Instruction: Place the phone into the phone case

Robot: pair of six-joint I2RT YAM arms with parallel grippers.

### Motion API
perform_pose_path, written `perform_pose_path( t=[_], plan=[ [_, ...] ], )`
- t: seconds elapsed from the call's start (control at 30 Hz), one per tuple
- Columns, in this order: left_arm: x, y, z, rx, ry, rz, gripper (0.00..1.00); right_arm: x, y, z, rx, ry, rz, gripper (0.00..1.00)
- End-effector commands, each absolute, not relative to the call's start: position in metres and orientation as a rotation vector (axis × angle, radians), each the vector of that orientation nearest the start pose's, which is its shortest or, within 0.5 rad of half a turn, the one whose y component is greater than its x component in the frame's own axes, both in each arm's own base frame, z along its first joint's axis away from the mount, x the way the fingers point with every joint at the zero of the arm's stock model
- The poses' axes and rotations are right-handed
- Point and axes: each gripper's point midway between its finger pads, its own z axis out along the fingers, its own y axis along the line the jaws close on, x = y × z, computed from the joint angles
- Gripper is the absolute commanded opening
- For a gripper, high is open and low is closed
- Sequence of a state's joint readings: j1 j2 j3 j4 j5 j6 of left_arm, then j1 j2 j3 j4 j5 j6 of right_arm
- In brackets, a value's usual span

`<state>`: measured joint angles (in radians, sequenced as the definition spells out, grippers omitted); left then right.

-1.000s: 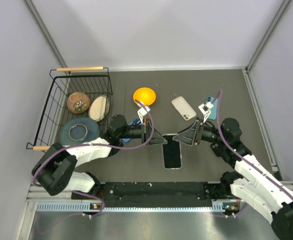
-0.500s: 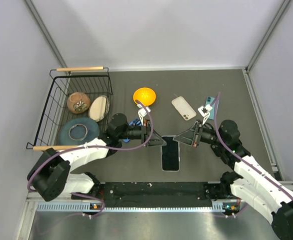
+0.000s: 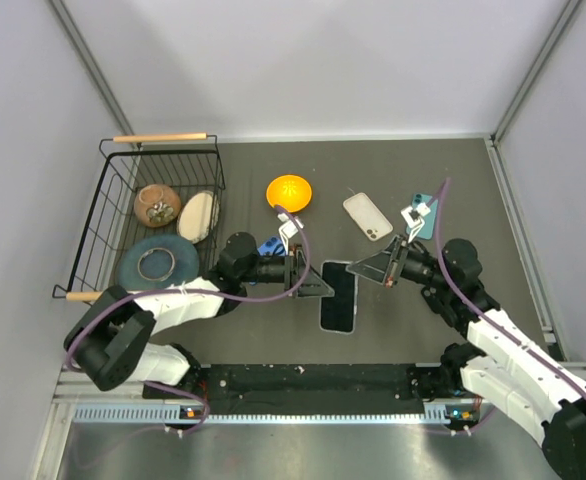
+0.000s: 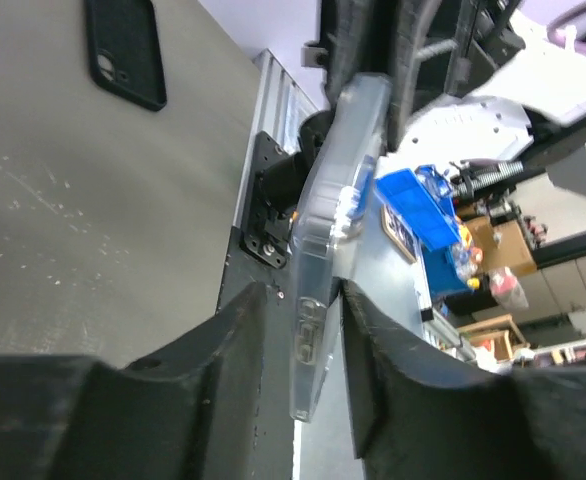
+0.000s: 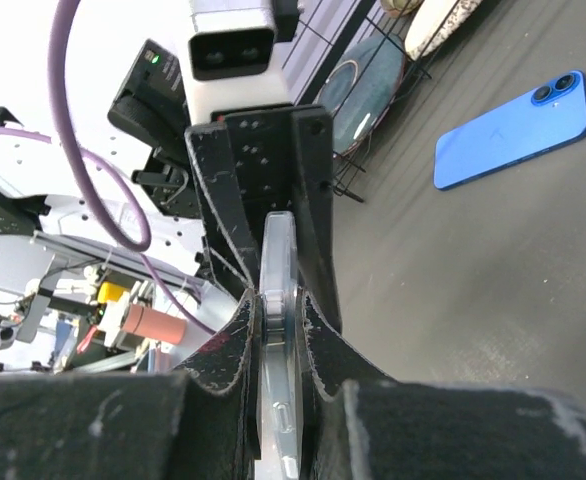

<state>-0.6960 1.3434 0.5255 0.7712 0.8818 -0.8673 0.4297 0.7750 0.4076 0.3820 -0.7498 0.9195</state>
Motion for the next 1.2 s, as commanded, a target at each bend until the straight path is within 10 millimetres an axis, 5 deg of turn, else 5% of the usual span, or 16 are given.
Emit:
perform_pose_path(
  t=[0.0,0.17,0.3,0.53,0.73,0.83,0.87,0.97,1.17],
  plan=[
    [0.147,-0.335,0.214,0.709,1.753,-1.881,0.31,0.178,0.242,0.292,-0.289,1.628,1.637,0.02],
    [0.15,-0.336,0.222,0.688,1.736,-1.875,0.0,0.168,0.242,0.27,-0.343,1.674,1.628,0.4],
    [0.153,-0.337,0.234,0.675,1.712,-1.876,0.0,0.155,0.241,0.247,-0.403,1.699,1.645,0.55],
    [0.163,-0.342,0.249,0.648,1.692,-1.862,0.0,0.151,0.238,0.214,-0.375,1.747,1.644,0.47],
    [0.172,-0.346,0.241,0.636,1.74,-1.808,0.01,0.154,0.238,0.212,-0.345,1.732,1.641,0.15],
    [0.174,-0.346,0.244,0.646,1.727,-1.787,0.14,0.159,0.238,0.214,-0.312,1.728,1.642,0.02],
    [0.176,-0.345,0.237,0.643,1.765,-1.76,0.34,0.16,0.238,0.213,-0.301,1.738,1.635,0.0],
    [0.185,-0.34,0.232,0.634,1.816,-1.633,0.58,0.165,0.237,0.213,-0.264,1.742,1.616,0.0],
    [0.208,-0.315,0.246,0.596,1.818,-1.306,0.86,0.185,0.236,0.198,-0.216,1.829,1.518,0.0]
  ],
)
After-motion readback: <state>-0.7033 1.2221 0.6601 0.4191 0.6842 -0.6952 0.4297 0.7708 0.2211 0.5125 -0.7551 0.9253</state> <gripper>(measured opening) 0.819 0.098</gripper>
